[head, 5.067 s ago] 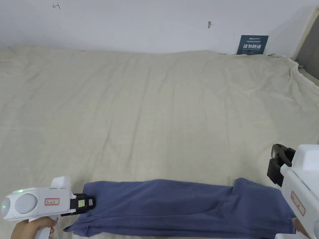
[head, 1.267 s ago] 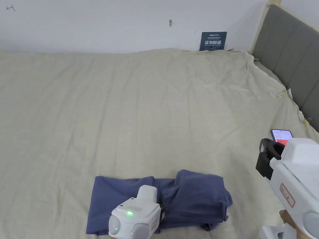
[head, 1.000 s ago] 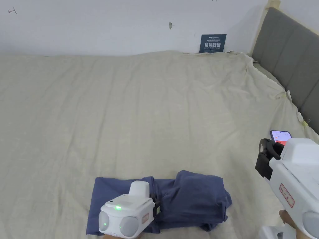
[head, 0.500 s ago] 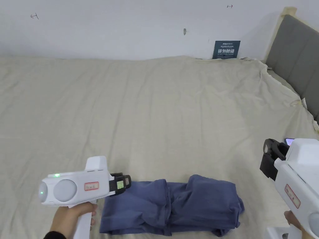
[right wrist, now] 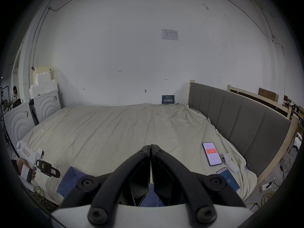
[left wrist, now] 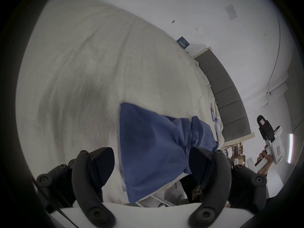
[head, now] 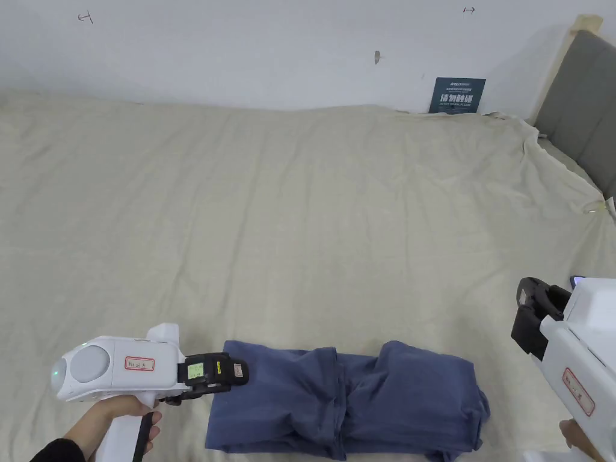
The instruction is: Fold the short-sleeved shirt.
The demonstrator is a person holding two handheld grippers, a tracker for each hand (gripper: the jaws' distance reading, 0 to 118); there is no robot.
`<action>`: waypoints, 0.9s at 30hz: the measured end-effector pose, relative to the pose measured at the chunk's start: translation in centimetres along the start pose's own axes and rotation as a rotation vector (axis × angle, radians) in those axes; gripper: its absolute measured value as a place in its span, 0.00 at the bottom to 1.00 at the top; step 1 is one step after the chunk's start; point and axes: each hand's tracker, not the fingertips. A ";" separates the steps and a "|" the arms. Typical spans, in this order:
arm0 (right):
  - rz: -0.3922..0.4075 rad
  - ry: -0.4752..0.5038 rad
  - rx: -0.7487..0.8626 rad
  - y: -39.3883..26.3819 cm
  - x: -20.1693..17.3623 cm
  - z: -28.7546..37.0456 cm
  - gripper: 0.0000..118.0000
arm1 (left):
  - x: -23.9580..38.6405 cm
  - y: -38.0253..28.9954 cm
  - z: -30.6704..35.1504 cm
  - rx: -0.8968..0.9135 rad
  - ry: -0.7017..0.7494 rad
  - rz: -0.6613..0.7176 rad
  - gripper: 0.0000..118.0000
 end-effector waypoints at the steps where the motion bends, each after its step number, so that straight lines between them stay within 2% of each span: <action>1: 0.004 -0.002 -0.002 0.0 -0.1 -0.1 0.00 | -0.4 0.0 -0.5 -0.012 -0.004 -0.004 0.82; 4: 0.009 -0.009 -0.004 -0.1 -0.1 -0.2 0.00 | -1.4 0.0 -1.8 -0.028 0.012 -0.035 0.77; 10: 0.005 -0.022 -0.014 -0.3 0.2 -0.6 0.00 | -2.4 0.2 -3.6 -0.044 -0.018 -0.032 0.60; 11: 0.005 -0.023 -0.018 -0.4 0.3 -0.7 0.00 | -2.3 0.3 -3.9 -0.042 -0.027 -0.034 0.52; 14: 0.007 -0.026 -0.022 -0.5 0.4 -0.8 0.00 | -1.4 0.4 -4.5 -0.059 -0.013 -0.036 0.40; 17: 0.006 -0.024 -0.022 -0.4 0.4 -0.8 0.00 | -1.7 0.3 -4.4 -0.059 0.007 -0.036 0.21; 20: 0.012 -0.021 -0.022 -0.4 0.4 -0.8 0.00 | -1.9 -0.2 -3.8 -0.052 -0.006 0.002 0.14; 23: 0.009 -0.016 -0.019 -0.3 0.3 -0.8 0.00 | -0.2 -0.7 -3.5 -0.030 0.036 -0.032 0.09; 27: 0.004 -0.010 -0.009 -0.2 0.1 -0.7 0.00 | 0.4 -0.7 -3.0 -0.002 0.065 -0.045 0.08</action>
